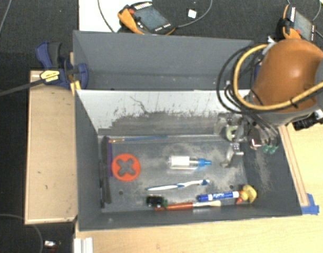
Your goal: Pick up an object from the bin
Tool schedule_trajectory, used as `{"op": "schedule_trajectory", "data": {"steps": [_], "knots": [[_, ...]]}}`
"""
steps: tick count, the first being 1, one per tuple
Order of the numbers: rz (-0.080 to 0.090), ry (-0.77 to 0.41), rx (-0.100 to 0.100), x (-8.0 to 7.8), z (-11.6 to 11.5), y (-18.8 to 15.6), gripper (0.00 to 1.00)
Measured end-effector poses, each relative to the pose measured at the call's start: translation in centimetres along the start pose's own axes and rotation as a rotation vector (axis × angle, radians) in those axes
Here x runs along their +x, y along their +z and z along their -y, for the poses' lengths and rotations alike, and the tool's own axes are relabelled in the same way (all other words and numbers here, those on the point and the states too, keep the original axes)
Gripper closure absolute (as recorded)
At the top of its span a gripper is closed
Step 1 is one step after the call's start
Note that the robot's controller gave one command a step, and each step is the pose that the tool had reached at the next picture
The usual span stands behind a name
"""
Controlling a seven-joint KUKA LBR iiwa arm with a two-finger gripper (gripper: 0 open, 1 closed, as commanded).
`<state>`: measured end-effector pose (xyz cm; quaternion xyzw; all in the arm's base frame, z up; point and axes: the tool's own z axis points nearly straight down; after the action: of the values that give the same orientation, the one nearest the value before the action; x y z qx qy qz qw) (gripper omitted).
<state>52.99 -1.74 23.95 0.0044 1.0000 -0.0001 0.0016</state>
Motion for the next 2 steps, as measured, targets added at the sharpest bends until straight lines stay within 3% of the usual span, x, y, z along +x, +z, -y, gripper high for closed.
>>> {"op": "schedule_trajectory", "data": {"steps": [1, 2], "knots": [[0.000, 0.000, 0.000, 0.0, 0.0, 0.0, 0.00], [0.005, 0.396, -0.001, -0.1, -2.1, 7.3, 0.00]]}}
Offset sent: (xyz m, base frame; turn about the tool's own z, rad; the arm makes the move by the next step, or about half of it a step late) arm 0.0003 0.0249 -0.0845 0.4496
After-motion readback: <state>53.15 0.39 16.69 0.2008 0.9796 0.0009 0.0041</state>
